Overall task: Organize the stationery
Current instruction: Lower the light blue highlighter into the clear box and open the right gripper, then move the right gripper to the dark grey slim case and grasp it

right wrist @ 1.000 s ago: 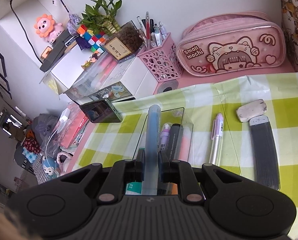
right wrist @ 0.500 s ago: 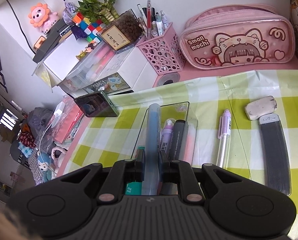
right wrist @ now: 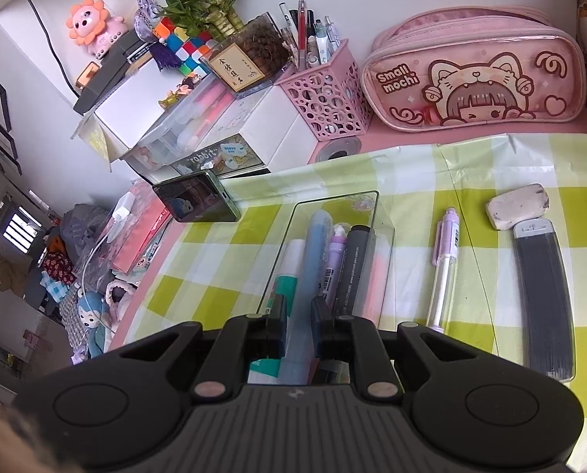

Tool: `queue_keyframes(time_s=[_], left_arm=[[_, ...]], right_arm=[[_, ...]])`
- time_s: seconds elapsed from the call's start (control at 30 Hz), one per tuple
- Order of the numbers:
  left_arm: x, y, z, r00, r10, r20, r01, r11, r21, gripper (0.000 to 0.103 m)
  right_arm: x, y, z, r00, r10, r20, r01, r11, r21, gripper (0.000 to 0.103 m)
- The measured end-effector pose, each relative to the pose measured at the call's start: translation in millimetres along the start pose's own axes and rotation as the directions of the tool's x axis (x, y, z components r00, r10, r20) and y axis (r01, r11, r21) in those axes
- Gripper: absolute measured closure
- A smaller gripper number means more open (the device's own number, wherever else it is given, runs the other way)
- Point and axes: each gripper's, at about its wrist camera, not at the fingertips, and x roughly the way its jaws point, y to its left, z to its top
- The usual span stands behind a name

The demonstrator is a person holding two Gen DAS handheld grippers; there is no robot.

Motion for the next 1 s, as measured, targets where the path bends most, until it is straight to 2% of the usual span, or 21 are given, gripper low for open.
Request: queue_keyframes(time_s=[0.2, 0.47, 0.63, 0.8, 1.0], left_arm=[[0, 0, 0, 1.000, 0.000, 0.000, 0.000, 1.000, 0.000, 0.030], [0, 0, 0, 1.000, 0.000, 0.000, 0.000, 1.000, 0.000, 0.031], [0, 0, 0, 1.000, 0.000, 0.000, 0.000, 1.000, 0.000, 0.031], [0, 0, 0, 1.000, 0.000, 0.000, 0.000, 1.000, 0.000, 0.031], [0, 0, 0, 1.000, 0.000, 0.000, 0.000, 1.000, 0.001, 0.031]], right_arm=[[-13, -5, 1, 0.999, 0.012, 0.042, -0.011, 1.000, -0.006, 0.076], [-34, -38, 9, 0.991, -0.095, 0.099, 0.091, 0.995, 0.041, 0.076], [-30, -58, 7, 0.986, -0.153, 0.067, 0.149, 0.987, 0.068, 0.075], [-21, -61, -2, 0.981, -0.190, 0.026, 0.189, 0.982, 0.029, 0.075], [-23, -59, -3, 0.975, -0.217, 0.038, 0.218, 0.976, -0.003, 0.075]])
